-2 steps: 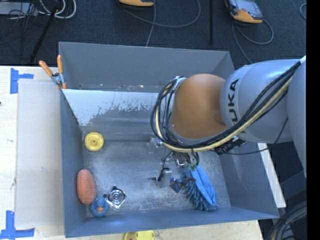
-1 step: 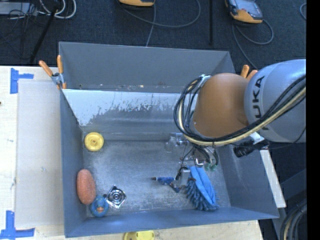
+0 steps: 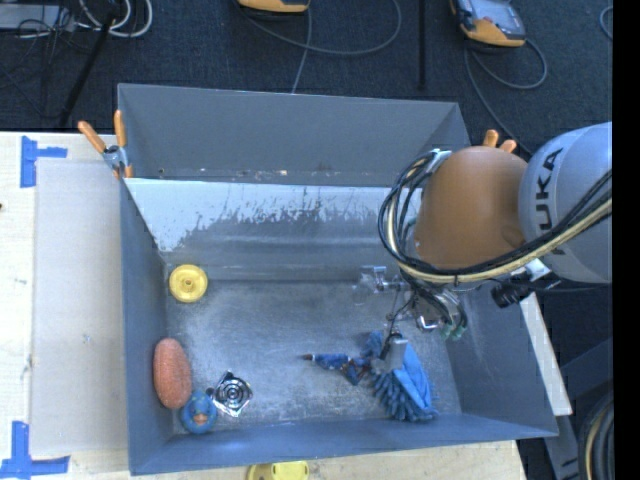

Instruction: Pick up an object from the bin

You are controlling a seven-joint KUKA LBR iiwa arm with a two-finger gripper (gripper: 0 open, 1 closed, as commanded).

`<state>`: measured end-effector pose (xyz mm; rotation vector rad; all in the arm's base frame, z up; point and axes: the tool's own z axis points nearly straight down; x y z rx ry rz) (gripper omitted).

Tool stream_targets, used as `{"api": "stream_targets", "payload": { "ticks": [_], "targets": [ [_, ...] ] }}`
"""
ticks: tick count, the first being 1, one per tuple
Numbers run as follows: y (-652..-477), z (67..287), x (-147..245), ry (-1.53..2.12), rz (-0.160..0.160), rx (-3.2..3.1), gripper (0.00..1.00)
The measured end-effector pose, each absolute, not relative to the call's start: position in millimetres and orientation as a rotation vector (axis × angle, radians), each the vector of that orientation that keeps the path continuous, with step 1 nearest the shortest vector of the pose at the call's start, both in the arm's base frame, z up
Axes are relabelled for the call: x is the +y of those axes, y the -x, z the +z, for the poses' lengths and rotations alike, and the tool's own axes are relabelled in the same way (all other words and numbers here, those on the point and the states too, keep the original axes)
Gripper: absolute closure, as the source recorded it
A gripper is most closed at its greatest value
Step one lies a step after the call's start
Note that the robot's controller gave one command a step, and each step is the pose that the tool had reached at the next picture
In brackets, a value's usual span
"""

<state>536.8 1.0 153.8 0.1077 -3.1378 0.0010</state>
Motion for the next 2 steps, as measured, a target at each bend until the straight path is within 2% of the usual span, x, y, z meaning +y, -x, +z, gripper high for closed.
{"api": "stream_targets", "payload": {
  "ticks": [1, 2],
  "targets": [
    [-539.2, 113.0, -12.5, -0.314, 0.001, -3.128, 0.0],
    [-537.7, 102.7, -14.6, -0.262, -0.001, -3.13, 0.0]
  ]
}}
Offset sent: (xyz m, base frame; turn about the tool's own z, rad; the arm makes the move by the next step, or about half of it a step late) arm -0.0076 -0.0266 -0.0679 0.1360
